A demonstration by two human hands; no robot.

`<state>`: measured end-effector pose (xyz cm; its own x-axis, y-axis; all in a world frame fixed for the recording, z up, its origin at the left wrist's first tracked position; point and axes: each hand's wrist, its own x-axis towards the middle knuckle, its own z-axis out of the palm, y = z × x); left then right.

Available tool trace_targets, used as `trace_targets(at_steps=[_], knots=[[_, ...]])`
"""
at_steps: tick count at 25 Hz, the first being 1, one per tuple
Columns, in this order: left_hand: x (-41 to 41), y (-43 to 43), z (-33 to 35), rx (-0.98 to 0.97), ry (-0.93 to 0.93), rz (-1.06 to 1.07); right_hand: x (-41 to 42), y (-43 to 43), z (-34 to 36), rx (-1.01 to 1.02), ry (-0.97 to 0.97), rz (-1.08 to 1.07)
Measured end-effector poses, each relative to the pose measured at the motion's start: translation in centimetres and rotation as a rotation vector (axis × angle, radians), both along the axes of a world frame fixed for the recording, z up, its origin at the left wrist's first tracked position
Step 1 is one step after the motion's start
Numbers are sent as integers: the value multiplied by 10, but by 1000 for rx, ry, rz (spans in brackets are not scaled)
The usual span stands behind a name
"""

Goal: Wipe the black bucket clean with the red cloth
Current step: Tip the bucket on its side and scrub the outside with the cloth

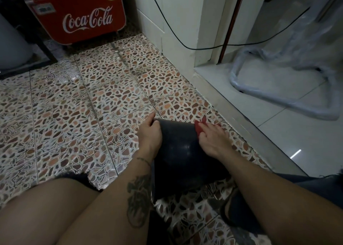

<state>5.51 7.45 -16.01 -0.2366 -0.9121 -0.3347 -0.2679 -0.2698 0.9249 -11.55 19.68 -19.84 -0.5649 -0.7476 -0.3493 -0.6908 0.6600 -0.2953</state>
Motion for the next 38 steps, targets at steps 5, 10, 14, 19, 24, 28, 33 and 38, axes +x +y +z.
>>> trace_targets(at_steps=[5, 10, 14, 19, 24, 28, 33, 38], knots=[[-1, -9, -11, 26, -12, 37, 67, -38, 23, -181, -84, 235], [-6, -12, -5, 6, -91, 45, 78, 16, 6, -378, 52, 383], [-7, -1, 3, -133, -253, 14, 57, 38, -6, -330, 103, 255], [-3, 15, 10, -178, -309, 8, 20, 30, -5, -157, 77, -29], [-2, 23, 4, -155, -255, 59, 23, -17, 25, 108, -94, -170], [-5, 10, 1, -29, -143, 100, 67, -35, 38, -101, -195, 72], [-7, 5, 6, 63, -47, 105, 55, 11, 29, -288, -219, 202], [-11, 16, 10, -15, -144, 117, 45, -32, 34, -27, -149, 56]])
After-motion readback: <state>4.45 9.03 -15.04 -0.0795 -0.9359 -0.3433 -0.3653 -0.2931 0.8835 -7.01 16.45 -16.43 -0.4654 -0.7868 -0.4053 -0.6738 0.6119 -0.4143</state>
